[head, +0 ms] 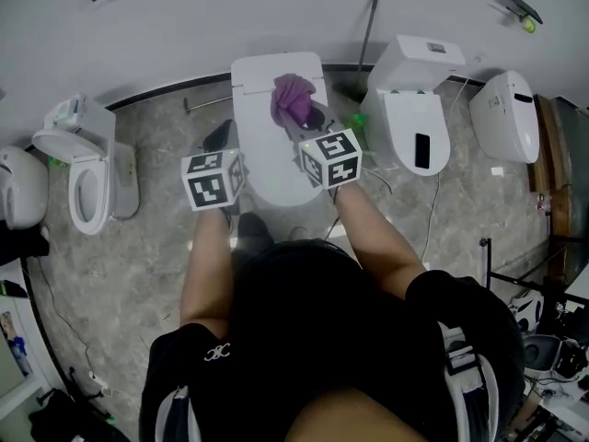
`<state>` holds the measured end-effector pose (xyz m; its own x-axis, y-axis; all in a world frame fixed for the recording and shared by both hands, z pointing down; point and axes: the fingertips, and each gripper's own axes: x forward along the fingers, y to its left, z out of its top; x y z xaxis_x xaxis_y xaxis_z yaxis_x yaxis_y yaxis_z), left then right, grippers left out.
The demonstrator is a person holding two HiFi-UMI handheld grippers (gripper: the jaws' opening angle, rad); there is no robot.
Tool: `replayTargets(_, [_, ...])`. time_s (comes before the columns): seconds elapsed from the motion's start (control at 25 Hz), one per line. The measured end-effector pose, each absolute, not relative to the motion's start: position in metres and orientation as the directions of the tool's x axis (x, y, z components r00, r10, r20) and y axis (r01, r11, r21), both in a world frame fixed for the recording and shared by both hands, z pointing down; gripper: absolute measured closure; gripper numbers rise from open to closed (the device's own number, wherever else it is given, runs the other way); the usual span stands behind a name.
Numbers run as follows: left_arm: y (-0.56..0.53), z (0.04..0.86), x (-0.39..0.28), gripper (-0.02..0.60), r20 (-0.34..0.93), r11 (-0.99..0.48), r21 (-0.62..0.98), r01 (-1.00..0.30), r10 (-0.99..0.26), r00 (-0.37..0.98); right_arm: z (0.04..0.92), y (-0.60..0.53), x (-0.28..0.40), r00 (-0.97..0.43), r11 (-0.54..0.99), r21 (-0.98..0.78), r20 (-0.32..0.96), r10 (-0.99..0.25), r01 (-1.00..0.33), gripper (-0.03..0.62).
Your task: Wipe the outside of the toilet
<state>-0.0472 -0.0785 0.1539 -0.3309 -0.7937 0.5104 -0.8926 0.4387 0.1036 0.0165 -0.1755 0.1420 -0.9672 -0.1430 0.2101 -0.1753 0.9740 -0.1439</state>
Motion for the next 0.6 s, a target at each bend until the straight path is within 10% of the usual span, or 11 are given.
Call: replayTargets(0.6, [-0.136,0.272,-0.252,0.574,0.581,0.428,0.151,-0.891,-0.768,-0.270,0.281,-0.231,-0.206,-0.880,0.981,-0.039,0.450,-0.152,-0.190,0.508])
